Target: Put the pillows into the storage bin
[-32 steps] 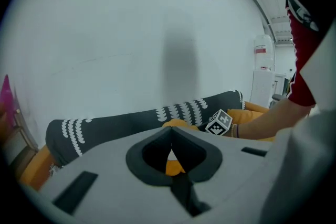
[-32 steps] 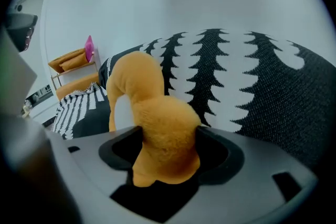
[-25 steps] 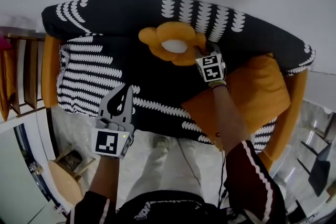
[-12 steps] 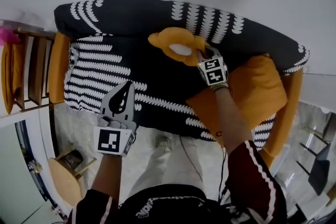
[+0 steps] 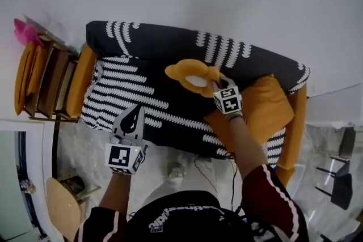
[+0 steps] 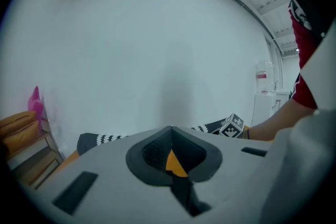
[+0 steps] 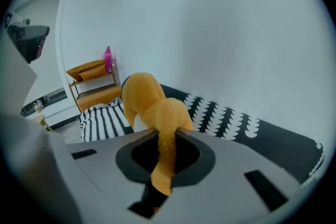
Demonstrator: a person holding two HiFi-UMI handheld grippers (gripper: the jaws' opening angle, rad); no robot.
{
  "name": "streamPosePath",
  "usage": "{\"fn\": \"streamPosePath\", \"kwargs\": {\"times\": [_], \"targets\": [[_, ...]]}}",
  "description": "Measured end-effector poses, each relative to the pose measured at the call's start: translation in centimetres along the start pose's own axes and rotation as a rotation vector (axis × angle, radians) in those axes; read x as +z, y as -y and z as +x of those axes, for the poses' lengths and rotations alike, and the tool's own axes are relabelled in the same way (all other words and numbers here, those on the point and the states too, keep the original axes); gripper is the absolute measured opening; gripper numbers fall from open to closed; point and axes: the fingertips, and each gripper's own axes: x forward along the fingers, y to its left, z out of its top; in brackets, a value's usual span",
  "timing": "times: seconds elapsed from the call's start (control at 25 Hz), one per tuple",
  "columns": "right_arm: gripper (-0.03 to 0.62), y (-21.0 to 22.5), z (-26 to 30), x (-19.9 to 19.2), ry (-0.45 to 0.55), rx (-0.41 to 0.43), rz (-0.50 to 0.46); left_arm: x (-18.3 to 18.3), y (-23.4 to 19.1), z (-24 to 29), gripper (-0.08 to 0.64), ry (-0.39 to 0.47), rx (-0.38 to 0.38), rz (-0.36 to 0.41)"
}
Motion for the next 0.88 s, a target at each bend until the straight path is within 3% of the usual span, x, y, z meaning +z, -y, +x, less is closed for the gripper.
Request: {"fn": "streamPosePath", "kwargs": {"times": [0.2, 0.48, 0.68, 0.88], "targets": [[0.031, -5.2, -6.4, 4.1, 0.058, -0.004, 0.064, 2.4, -1.5, -5.0, 0.004, 0.066, 0.0, -0.056], [0.031, -11.6, -16.4, 9.4, 0.165, -0.029, 0.11, 5.8, -2.6, -11.4, 0.004, 0.158, -0.011, -0.007], [0.032, -15.4, -23.7, 11.6, 0.244, -0.052, 0.125, 7.1, -2.9, -14.8, 0.003, 0.231, -0.016, -0.05], [0.032, -18.4, -30.5, 12.8, 0.319, -0.089, 0.123, 8.7, -1.5, -16.8, 0.003, 0.274, -0.075, -0.051]]}}
